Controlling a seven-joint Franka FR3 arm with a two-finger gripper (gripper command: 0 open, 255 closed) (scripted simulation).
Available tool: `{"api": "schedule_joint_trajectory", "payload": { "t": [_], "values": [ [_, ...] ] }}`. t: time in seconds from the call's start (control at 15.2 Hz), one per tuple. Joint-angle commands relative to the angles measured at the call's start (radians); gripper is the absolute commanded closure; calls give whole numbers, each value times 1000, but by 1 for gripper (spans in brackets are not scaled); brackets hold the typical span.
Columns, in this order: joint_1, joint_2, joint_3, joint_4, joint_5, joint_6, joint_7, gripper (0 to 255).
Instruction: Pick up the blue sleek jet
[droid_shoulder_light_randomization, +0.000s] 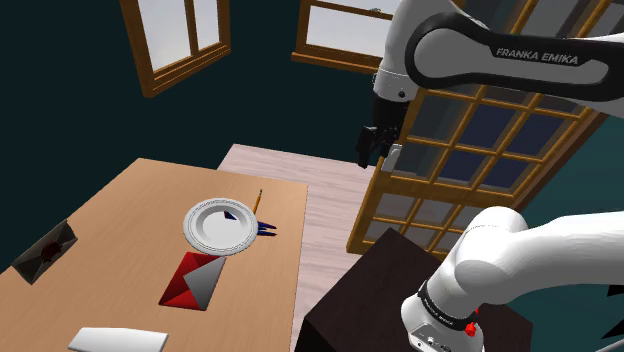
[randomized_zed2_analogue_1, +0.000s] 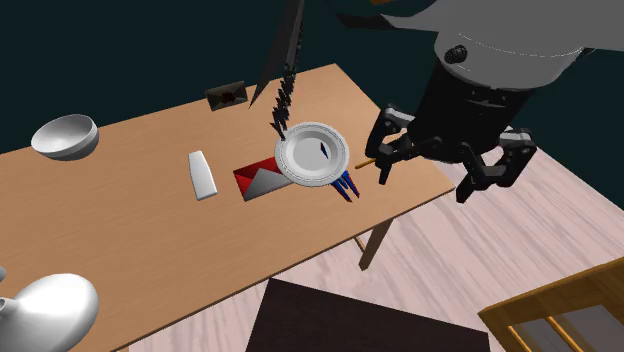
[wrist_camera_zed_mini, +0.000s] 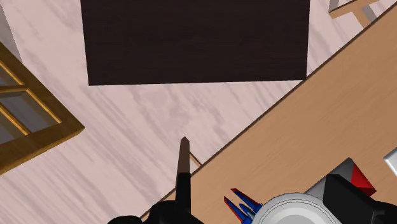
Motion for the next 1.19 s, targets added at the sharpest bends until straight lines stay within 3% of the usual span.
{"api": "schedule_joint_trajectory", "payload": {
  "t": [0.0,0.59,1.12],
  "values": [
    [0,0,0,0,0,0,0,0],
    [45,358,-10,101,-27,226,-154,0],
    [78,680,6,273,-48,352,-270,0]
  ]
}}
